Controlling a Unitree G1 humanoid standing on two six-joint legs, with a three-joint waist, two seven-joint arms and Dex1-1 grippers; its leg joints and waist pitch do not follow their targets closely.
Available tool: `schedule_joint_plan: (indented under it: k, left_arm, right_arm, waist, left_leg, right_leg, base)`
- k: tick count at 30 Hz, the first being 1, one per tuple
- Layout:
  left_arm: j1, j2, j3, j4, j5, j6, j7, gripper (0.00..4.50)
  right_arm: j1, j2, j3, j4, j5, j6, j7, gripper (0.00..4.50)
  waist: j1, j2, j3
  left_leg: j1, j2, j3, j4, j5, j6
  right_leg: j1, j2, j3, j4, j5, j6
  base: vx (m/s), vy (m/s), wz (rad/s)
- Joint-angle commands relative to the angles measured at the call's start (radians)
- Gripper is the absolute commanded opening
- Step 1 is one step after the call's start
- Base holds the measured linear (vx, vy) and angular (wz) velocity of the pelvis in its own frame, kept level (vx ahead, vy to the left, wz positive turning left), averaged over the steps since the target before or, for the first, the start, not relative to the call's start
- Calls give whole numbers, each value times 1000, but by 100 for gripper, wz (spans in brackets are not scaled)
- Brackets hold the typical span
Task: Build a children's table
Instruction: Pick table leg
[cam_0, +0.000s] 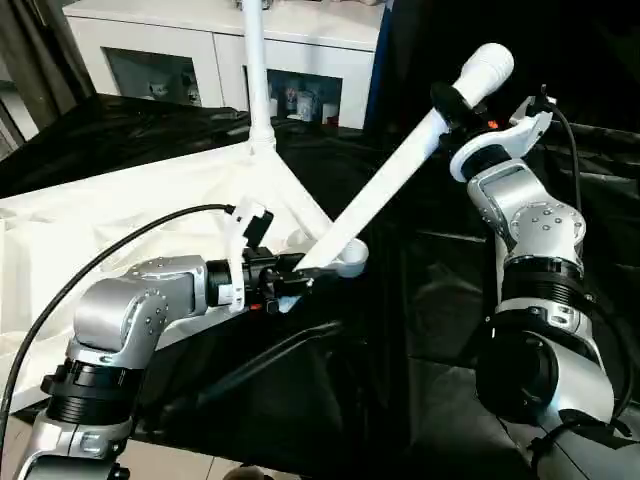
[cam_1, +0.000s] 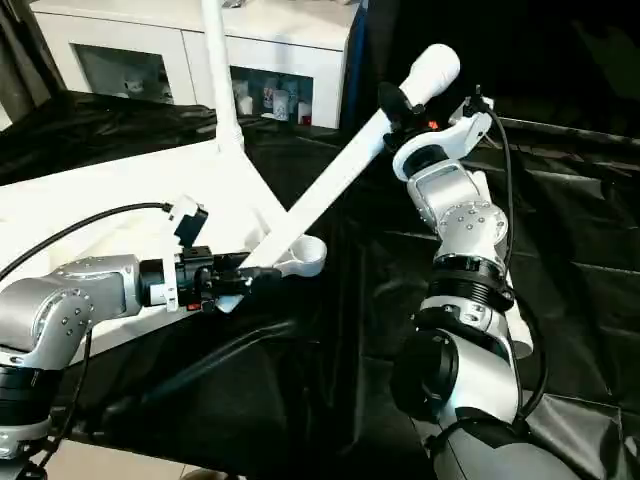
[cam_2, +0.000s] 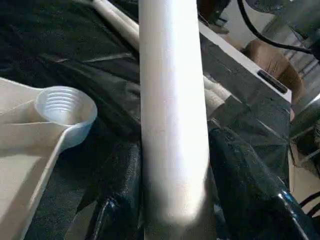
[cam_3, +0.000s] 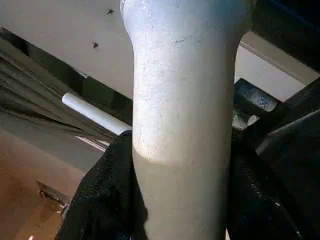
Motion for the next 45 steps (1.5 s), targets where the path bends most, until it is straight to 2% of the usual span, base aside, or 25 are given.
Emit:
schedule_joint_plan:
  k: [1,4,5,7,8,9,10,11,14,15,18,19,21,22,26,29,31,32,36,37,39,40,41,43,45]
  left_arm:
    - [-19,-3,18,-19,-27,3,1,180]
    - [-17,-5,24,-26,-37,6,5,153]
    - [-14,-5,23,-29,-39,1,5,151]
    - [-14,-5,25,-31,-41,-1,8,147]
    - [-12,-8,42,-40,-47,-9,19,146]
    - [-12,-8,42,-40,-47,-9,19,146]
    - [-7,2,51,-50,-59,-7,11,145]
    - [-2,9,52,-54,-60,-10,4,145]
    - [10,39,63,-73,-69,-6,-18,145]
    - [9,47,66,-73,-63,-13,-17,145]
    - [-3,66,88,-61,-53,-29,-9,145]
    - [-7,71,96,-57,-58,-27,-11,145]
    - [-9,89,103,-53,-64,-28,-20,145]
    - [-10,103,104,-51,-73,-29,-23,145]
    - [-17,128,109,-50,-81,-28,-34,145]
    - [-37,137,118,-51,-100,-29,-55,145]
    - [-46,150,110,-48,-91,-52,-69,145]
    - [-47,154,108,-47,-88,-60,-72,145]
    - [-51,172,98,-36,-83,-73,-92,145]
    - [-55,181,96,-22,-74,-83,-95,145]
    - [-64,185,100,-2,-66,-94,-93,144]
    - [-76,188,105,19,-60,-102,-91,144]
    - [-81,189,105,26,-59,-105,-91,144]
    - [-87,194,100,31,-57,-105,-96,144]
    - [-88,196,96,31,-57,-104,-101,144]
  right_arm:
    - [-28,-1,17,-2,11,-16,-12,184]
    - [-35,-5,19,10,12,-19,-11,184]
    - [-36,-8,22,15,10,-20,-9,184]
    - [-37,-10,23,18,8,-22,-10,184]
    - [-36,-15,33,26,-5,-25,-15,219]
    - [-36,-15,33,26,-5,-25,-15,219]
    - [-30,-18,48,34,-15,-35,5,256]
    - [-26,-15,48,33,-8,-34,14,256]
    - [-10,-9,49,11,5,-20,7,265]
    - [-2,-10,49,-2,12,-7,9,299]
    - [31,-27,58,-47,40,59,34,320]
    - [45,-36,64,-62,45,83,47,334]
    - [74,-61,94,-81,40,125,78,347]
    - [94,-84,125,-89,19,132,107,353]
    - [128,-145,180,-109,-27,146,168,389]
    - [120,-173,144,-93,-2,172,150,411]
    - [103,-160,71,-83,105,265,88,424]
    - [97,-157,49,-76,138,297,67,438]
    - [148,-197,167,-130,62,295,179,450]
    - [185,-236,256,-177,0,285,255,450]
    - [217,-284,346,-214,-71,262,321,450]
    - [243,-350,454,-236,-189,169,375,450]
    - [251,-380,503,-241,-250,111,393,450]
    - [252,-443,589,-228,-358,-15,443,450]
    - [247,-466,615,-221,-398,-71,461,450]
  waist:
    - [2,0,-75]
    - [1,1,-75]
    - [0,-6,-74]
    - [2,-5,-74]
    - [3,-14,-73]
    - [4,-10,-74]
    - [4,-10,-74]
    - [3,-3,-74]
    - [-1,-1,-74]
    - [-1,-2,-73]
    - [4,-12,-73]
    - [6,-8,-73]
    - [8,-9,-74]
    - [9,-11,-73]
    - [10,-11,-69]
    - [10,-9,-69]
    - [10,-4,-70]
    - [8,-6,-70]
    - [11,-4,-73]
    - [15,-5,-73]
    - [20,-7,-72]
    - [25,-8,-72]
    - [30,-8,-72]
    - [33,-9,-70]
    - [33,-9,-67]
  left_leg:
    - [21,49,-18,-60,-66,-5]
    - [21,49,-18,-59,-64,-1]
    - [21,49,-17,-60,-64,1]
    - [20,49,-17,-60,-65,1]
    - [19,49,-17,-61,-58,6]
    - [19,49,-18,-60,-56,4]
    - [21,50,-16,-60,-59,1]
    - [22,50,-18,-60,-58,-4]
    - [22,49,-19,-59,-56,-8]
    - [22,48,-18,-60,-59,-8]
    - [24,48,-17,-59,-54,-2]
    - [24,50,-18,-60,-54,-3]
    - [24,50,-19,-61,-55,-9]
    - [23,49,-19,-61,-55,-14]
    - [21,49,-19,-63,-87,-34]
    - [24,50,-18,-63,-100,-36]
    - [25,50,-20,-63,-104,-35]
    - [28,50,-20,-64,-104,-33]
    - [20,48,-20,-60,-85,-38]
    - [17,47,-21,-58,-73,-37]
    - [18,47,-21,-59,-63,-37]
    - [19,48,-21,-59,-73,-43]
    - [22,49,-20,-58,-84,-56]
    - [22,50,-21,-58,-113,-63]
    - [22,51,-21,-58,-134,-57]
  right_leg:
    - [49,-88,53,-63,71,-171]
    - [48,-88,53,-63,71,-171]
    - [49,-87,53,-64,69,-170]
    - [48,-89,52,-64,55,-169]
    - [50,-90,52,-62,53,-167]
    - [49,-90,52,-62,52,-166]
    - [46,-89,52,-63,52,-164]
    - [46,-89,52,-61,61,-165]
    - [45,-84,51,-58,102,-171]
    - [46,-84,52,-59,101,-170]
    - [48,-85,53,-60,105,-167]
    - [48,-86,53,-59,99,-162]
    - [49,-85,52,-59,93,-156]
    - [49,-85,52,-60,87,-154]
    - [50,-90,54,-68,17,-149]
    - [47,-90,55,-70,-14,-155]
    - [46,-89,55,-69,-10,-160]
    - [46,-88,55,-69,-3,-161]
    - [48,-88,51,-65,40,-167]
    - [52,-88,50,-64,56,-159]
    - [53,-87,52,-67,67,-138]
    - [53,-89,52,-69,51,-139]
    - [50,-91,52,-70,31,-136]
    - [50,-94,53,-72,-12,-140]
    - [48,-97,56,-74,-49,-147]
  base:
    - [0,0,0]
    - [0,0,0]
    - [0,0,0]
    - [0,0,0]
    - [0,0,0]
    - [0,0,0]
    - [0,0,0]
    - [0,0,0]
    - [0,0,0]
    - [0,0,0]
    - [0,0,0]
    - [0,0,0]
    - [0,0,0]
    - [0,0,0]
    - [0,0,0]
    - [0,0,0]
    - [0,0,0]
    - [0,0,0]
    - [0,0,0]
    - [0,0,0]
    - [0,0,0]
    - [0,0,0]
    - [0,0,0]
    - [0,0,0]
    - [0,0,0]
